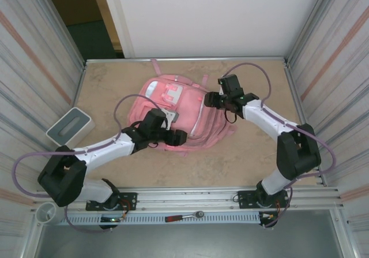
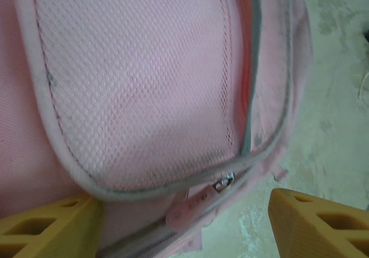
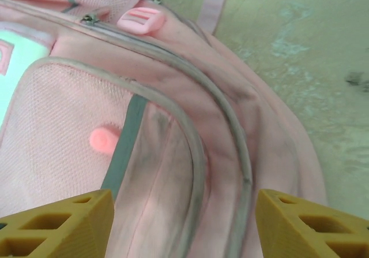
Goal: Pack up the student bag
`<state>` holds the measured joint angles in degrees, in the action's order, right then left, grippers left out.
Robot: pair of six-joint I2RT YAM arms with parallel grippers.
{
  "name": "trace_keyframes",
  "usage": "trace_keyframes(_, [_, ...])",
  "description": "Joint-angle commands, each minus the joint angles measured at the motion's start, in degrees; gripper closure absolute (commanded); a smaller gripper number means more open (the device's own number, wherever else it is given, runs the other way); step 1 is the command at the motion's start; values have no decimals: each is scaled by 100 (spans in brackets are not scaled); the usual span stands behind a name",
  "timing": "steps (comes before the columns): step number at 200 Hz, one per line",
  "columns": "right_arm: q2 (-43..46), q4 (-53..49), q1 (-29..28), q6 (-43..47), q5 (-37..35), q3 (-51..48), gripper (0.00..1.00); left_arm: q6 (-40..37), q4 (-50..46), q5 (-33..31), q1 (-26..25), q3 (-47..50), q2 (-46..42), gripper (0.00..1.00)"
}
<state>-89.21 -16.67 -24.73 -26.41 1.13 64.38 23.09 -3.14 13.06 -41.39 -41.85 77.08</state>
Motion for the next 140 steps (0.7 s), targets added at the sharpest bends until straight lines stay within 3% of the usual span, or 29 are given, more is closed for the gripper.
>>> trace_keyframes(1, [663,-340,-76,184,-279,-370,35,-195,-260,-196,17,40,-350,25])
trace_keyframes(32, [1234,-208,-378,11,-328,-999,34,-454,-491,-930,38,89,-723,24])
trace_keyframes(70, [1416,175,-468,-321,421,-1518,35,-683,-432,-1203,140,-138,-621,30])
trace_keyframes(107, [1045,681,-537,-613,845,-1534,46,-854,-401,-1182,140,-618,-26,42])
trace_keyframes(140, [548,873,-541,-714,925,-1311,46,-842,-396,-986,133,-731,354,51])
